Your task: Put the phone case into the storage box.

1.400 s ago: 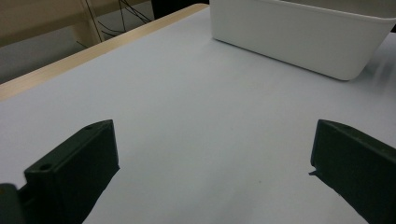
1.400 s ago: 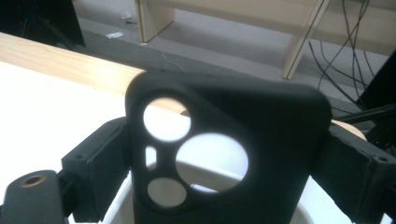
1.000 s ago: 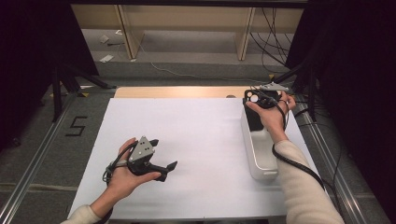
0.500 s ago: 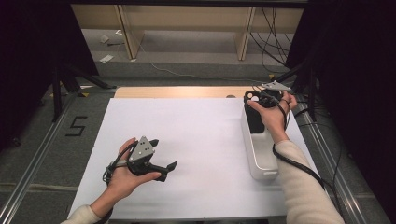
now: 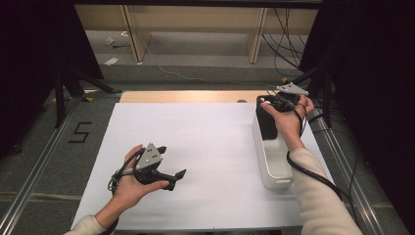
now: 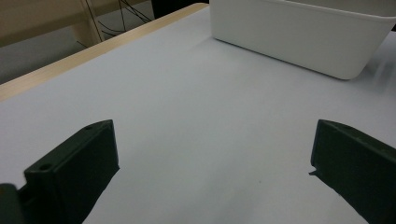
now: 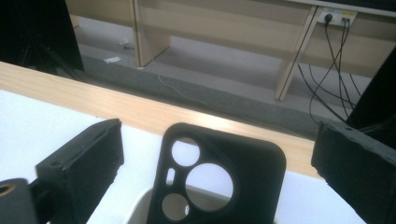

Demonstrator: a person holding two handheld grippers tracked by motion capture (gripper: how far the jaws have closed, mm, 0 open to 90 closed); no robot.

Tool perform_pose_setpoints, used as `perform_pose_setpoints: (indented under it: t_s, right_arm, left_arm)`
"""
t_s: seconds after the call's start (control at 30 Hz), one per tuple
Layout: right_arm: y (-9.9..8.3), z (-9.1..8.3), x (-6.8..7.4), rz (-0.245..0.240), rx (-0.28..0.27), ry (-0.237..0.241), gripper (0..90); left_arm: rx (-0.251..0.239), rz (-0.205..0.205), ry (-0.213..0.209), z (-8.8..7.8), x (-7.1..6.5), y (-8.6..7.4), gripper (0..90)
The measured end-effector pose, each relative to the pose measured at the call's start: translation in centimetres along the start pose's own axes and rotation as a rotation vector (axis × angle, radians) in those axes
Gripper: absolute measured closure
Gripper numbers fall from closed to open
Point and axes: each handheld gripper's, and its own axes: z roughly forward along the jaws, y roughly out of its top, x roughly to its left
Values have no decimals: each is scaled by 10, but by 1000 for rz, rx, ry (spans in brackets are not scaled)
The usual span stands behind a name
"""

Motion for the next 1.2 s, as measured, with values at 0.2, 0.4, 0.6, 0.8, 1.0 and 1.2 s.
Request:
perform_pose_setpoints:
  t_s: [0.2, 0.4, 0.6, 0.8, 1.0, 1.2]
  right_arm:
    - [2, -8, -2, 40, -54, -21, 125]
    - [3, -15, -3, 60, -91, -14, 176]
    - [4, -25, 4, 56, -114, 33, 274]
    - [4, -37, 14, 25, -116, 93, 278]
    - [5, -44, 29, -2, -125, 168, 270]
    - [5, -51, 42, -24, -133, 234, 267]
  left_arm:
    - [-2, -2, 6, -1, 0, 0, 0]
    - [-1, -4, 4, 0, 0, 0, 0]
    - [-1, -7, 6, 0, 0, 0, 0]
    - [-2, -3, 4, 0, -1, 1, 0]
    - [0, -6, 10, -1, 1, 0, 0]
    - [1, -8, 9, -1, 1, 0, 0]
